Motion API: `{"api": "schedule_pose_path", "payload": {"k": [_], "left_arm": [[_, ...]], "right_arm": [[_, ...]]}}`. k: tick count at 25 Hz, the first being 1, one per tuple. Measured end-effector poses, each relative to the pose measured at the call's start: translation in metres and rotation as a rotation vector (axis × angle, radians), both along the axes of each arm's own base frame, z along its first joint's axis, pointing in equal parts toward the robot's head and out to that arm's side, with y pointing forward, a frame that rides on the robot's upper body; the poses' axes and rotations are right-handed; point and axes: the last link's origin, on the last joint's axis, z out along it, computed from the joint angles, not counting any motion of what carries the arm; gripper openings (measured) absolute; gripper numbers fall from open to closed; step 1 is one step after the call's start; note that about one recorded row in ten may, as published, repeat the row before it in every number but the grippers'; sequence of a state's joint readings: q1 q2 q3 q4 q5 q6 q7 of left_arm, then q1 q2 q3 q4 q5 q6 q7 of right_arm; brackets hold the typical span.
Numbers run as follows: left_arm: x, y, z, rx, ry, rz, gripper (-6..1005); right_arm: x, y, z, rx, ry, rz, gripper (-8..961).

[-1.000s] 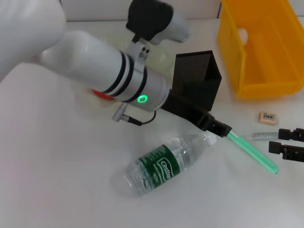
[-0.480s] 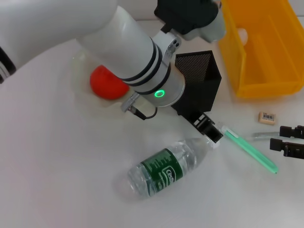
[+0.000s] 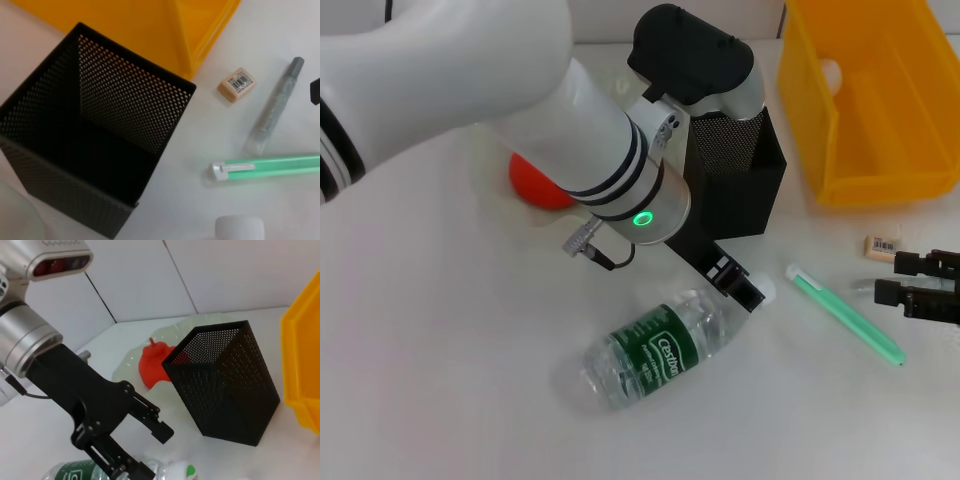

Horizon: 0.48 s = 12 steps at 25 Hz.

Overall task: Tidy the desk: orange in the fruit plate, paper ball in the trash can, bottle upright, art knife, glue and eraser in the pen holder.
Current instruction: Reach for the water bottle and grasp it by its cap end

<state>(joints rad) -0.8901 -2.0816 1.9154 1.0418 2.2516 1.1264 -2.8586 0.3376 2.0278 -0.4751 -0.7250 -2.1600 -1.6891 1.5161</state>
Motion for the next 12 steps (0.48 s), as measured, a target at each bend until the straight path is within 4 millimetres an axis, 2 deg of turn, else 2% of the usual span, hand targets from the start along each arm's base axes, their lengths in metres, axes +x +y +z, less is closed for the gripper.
{"api": "schedule_pose_path", "payload": {"k": [12], "left_arm": [[-0.0027,-0.0013,-0.0065,0.005,-0.004,-0.012,798]], "right_arm": [[-0.0045,0.0063,-0.0078,-0.006,0.019,0.015,729]]}}
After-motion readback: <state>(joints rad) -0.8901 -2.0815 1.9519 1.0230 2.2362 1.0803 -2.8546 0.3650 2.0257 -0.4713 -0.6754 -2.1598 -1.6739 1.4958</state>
